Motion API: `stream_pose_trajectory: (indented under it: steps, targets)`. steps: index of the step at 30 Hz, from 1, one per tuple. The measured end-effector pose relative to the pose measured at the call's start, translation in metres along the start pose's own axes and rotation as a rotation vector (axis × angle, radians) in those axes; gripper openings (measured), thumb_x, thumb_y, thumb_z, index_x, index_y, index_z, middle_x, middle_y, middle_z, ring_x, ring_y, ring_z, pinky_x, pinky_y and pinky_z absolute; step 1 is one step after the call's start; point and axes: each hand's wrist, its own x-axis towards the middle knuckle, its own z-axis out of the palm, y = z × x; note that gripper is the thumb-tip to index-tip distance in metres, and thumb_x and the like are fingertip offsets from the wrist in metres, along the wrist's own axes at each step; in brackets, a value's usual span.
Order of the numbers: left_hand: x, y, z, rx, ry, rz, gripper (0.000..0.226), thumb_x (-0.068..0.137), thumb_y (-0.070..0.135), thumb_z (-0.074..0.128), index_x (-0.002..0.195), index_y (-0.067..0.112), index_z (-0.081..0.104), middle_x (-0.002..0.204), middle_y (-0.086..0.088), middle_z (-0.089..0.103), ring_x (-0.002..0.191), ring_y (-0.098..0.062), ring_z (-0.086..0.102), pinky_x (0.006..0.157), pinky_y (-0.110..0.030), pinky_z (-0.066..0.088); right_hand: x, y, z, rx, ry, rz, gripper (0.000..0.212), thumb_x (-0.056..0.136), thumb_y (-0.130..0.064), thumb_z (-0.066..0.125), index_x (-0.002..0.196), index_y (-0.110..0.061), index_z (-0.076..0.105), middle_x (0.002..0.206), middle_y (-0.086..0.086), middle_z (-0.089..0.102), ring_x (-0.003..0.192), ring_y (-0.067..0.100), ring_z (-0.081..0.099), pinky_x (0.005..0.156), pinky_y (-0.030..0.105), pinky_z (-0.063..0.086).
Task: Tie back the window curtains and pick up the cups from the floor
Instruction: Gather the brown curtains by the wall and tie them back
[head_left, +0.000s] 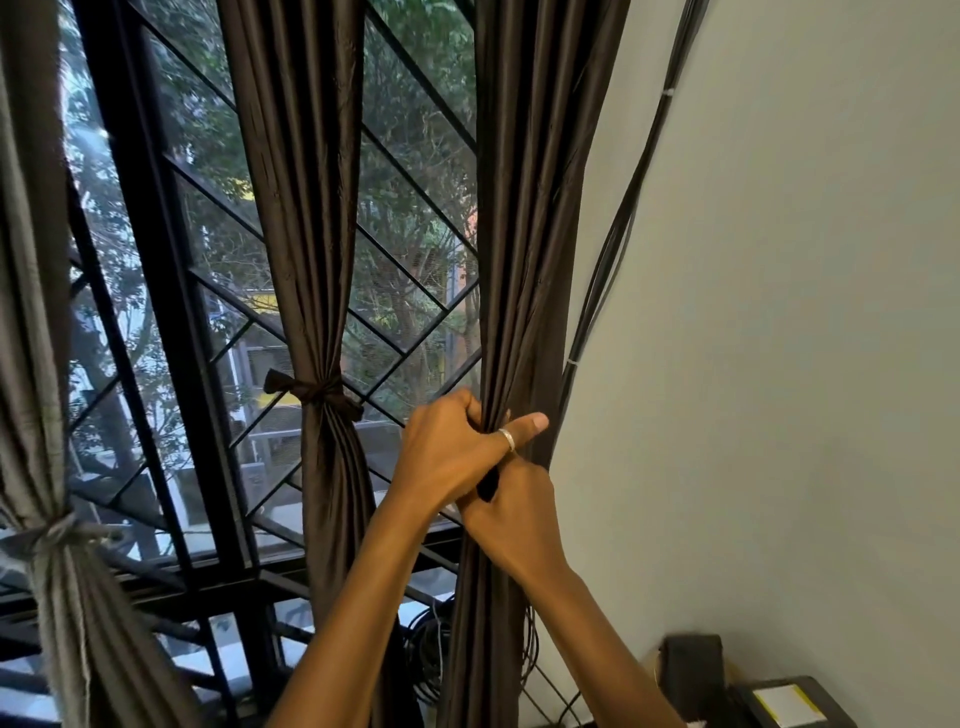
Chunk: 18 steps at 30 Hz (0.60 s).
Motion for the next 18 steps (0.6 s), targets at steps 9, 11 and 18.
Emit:
stream_pose_trajectory:
  steps: [9, 11, 18]
  targets:
    - [0.002, -0.005, 0.005, -0.034, 0.076, 0.102, 0.011, 0.094, 0.029, 0.061, 0.094, 0.019, 0.064, 0.076, 0.004, 0.070, 0.067, -0.010, 0.064, 0.061, -0.035, 0.055, -0.003, -0.003, -0.003, -0.053, 0.079, 0.020, 0.078, 0.085, -0.038, 0.064, 0.155, -0.025, 0.033, 0.127, -0.008, 0.067, 0.110, 0.007, 0.065, 0.088, 0.027, 0.057]
    - [0.001, -0.004, 0.006, -0.024, 0.055, 0.123, 0.014, 0.092, 0.034, 0.061, 0.097, 0.022, 0.066, 0.077, 0.003, 0.071, 0.067, -0.011, 0.065, 0.063, -0.034, 0.056, -0.004, -0.005, 0.001, -0.122, 0.160, 0.051, 0.077, 0.084, -0.043, 0.063, 0.152, -0.023, 0.035, 0.134, -0.005, 0.063, 0.118, 0.012, 0.062, 0.093, 0.036, 0.056]
    - [-0.002, -0.010, 0.005, -0.151, -0.116, 0.110, 0.043, 0.088, 0.060, 0.061, 0.114, 0.026, 0.066, 0.103, 0.012, 0.071, 0.096, 0.000, 0.066, 0.086, -0.026, 0.056, 0.001, -0.007, -0.003, -0.025, 0.255, 0.055, 0.006, 0.097, -0.018, 0.055, 0.103, -0.018, 0.055, 0.083, -0.002, 0.067, 0.069, 0.015, 0.065, 0.058, 0.037, 0.052]
